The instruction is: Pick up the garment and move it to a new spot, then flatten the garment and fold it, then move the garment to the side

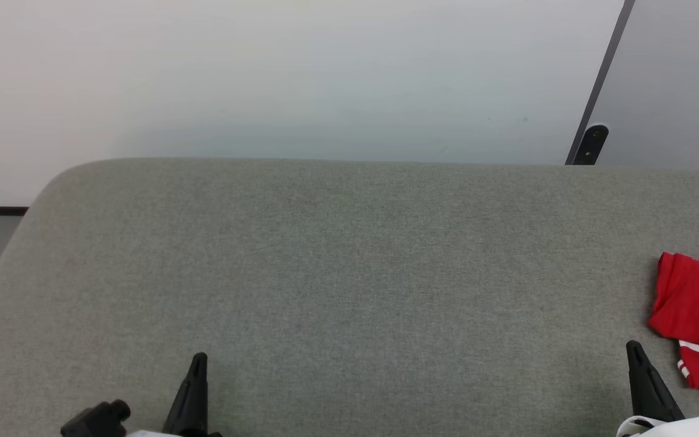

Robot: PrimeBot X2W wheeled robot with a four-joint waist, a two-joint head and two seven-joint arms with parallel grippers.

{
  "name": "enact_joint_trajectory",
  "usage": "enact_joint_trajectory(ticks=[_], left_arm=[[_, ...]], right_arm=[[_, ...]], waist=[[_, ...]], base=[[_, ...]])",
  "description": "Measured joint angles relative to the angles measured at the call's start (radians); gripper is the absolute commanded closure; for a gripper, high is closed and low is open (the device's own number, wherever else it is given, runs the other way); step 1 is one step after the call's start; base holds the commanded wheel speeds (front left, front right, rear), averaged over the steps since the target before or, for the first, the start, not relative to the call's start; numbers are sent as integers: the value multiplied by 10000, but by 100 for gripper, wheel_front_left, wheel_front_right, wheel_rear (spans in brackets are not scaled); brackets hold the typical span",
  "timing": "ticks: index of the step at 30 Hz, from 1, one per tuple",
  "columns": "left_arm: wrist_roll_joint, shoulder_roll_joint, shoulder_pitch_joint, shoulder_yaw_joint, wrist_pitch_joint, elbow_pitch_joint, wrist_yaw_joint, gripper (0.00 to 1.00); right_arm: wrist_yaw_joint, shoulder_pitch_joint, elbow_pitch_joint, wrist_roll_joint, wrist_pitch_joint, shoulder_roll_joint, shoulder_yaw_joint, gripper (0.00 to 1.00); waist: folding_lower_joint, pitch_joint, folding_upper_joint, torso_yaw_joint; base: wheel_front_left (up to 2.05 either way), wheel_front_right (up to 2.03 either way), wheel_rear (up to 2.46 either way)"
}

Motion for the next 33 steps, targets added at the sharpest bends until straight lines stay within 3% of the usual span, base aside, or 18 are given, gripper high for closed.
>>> enact_joint_trajectory(ticks=[33], left_arm=[[-4019,-86,-694,470,1093,244,2,100]], right_arm=[[0,-605,244,4422,1110,349,-326,100]], waist=[[0,148,0,128]], base=[[0,0,0]])
